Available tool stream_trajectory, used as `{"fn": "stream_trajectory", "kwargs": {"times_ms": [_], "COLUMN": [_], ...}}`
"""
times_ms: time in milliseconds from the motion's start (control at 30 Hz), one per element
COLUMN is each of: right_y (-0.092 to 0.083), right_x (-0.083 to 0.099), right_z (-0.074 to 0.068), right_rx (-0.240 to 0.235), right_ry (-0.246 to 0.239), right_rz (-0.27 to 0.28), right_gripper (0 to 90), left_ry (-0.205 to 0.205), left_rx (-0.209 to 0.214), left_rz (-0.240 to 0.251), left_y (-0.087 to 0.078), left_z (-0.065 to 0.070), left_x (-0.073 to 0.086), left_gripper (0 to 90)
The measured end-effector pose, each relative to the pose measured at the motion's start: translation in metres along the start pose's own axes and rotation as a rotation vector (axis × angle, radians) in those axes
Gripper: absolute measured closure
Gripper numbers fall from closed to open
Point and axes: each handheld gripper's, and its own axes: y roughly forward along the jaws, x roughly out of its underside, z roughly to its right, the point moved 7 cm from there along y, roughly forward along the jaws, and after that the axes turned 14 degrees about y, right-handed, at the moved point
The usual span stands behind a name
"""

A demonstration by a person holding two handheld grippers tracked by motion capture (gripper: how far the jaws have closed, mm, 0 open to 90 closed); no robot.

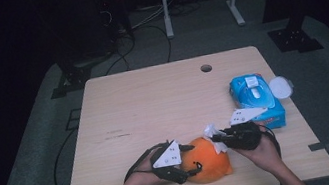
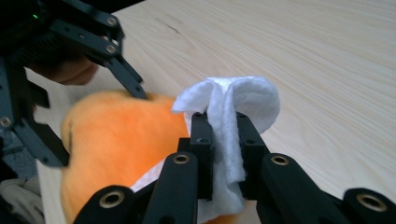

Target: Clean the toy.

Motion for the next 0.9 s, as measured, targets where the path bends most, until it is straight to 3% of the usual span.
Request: {"fn": "stream_trajectory", "kwargs": {"times_ms": [67,100,167,200,233,267,300,333,367,433,600,633,667,700,767,867,900], "right_y": [-0.002,-0.005,-0.007,-0.007,-0.007,-0.007,-0.006,-0.006,-0.005,-0.005,-0.008,-0.011,-0.011,-0.013,-0.012,-0.012,-0.013], "right_x": [0.002,0.003,0.003,0.003,0.002,0.002,0.003,0.003,0.006,0.008,0.014,0.013,0.013,0.013,0.016,0.017,0.020], "right_z": [0.004,0.007,0.008,0.008,0.004,0.004,-0.001,-0.001,-0.001,0.002,0.006,-0.001,-0.001,-0.012,-0.019,-0.016,-0.005], "right_rx": [0.008,0.020,0.025,0.025,0.017,0.017,0.002,0.002,-0.005,0.001,-0.006,-0.035,-0.035,-0.081,-0.098,-0.093,-0.055], "right_ry": [0.007,0.015,0.015,0.015,0.009,0.009,-0.002,-0.002,-0.001,0.005,0.036,0.031,0.031,0.000,-0.034,-0.031,-0.021], "right_rz": [0.002,0.003,0.012,0.012,0.015,0.015,0.008,0.008,-0.004,-0.014,-0.035,-0.028,-0.028,-0.029,-0.049,-0.057,-0.068], "right_gripper": [80.3,80.3,80.3,80.3,80.3,80.3,80.3,80.3,80.3,80.3,80.3,80.4,80.4,80.3,80.3,80.3,80.3], "left_ry": [-0.017,-0.054,-0.085,-0.085,-0.126,-0.126,-0.164,-0.164,-0.200,-0.225,-0.235,-0.238,-0.238,-0.249,-0.252,-0.256,-0.254], "left_rx": [0.000,0.000,-0.006,-0.006,-0.013,-0.013,-0.015,-0.015,-0.015,-0.015,-0.015,-0.019,-0.019,-0.019,-0.018,-0.021,-0.019], "left_rz": [0.007,0.011,0.001,0.001,0.002,0.002,0.008,0.008,0.017,0.023,0.024,0.021,0.021,0.018,0.022,0.024,0.022], "left_y": [-0.001,-0.001,-0.003,-0.003,-0.006,-0.006,-0.009,-0.009,-0.012,-0.013,-0.013,-0.013,-0.013,-0.014,-0.014,-0.013,-0.013], "left_z": [-0.001,-0.003,-0.008,-0.008,-0.012,-0.012,-0.016,-0.016,-0.019,-0.021,-0.023,-0.023,-0.023,-0.024,-0.024,-0.024,-0.025], "left_x": [0.002,0.005,0.010,0.010,0.015,0.015,0.022,0.022,0.028,0.030,0.032,0.033,0.033,0.035,0.035,0.035,0.034], "left_gripper": [31.2,31.2,31.2,31.1,31.1,31.1,31.1,31.1,31.0,31.0,30.5,30.4,30.4,30.4,30.4,30.4,30.4]}}
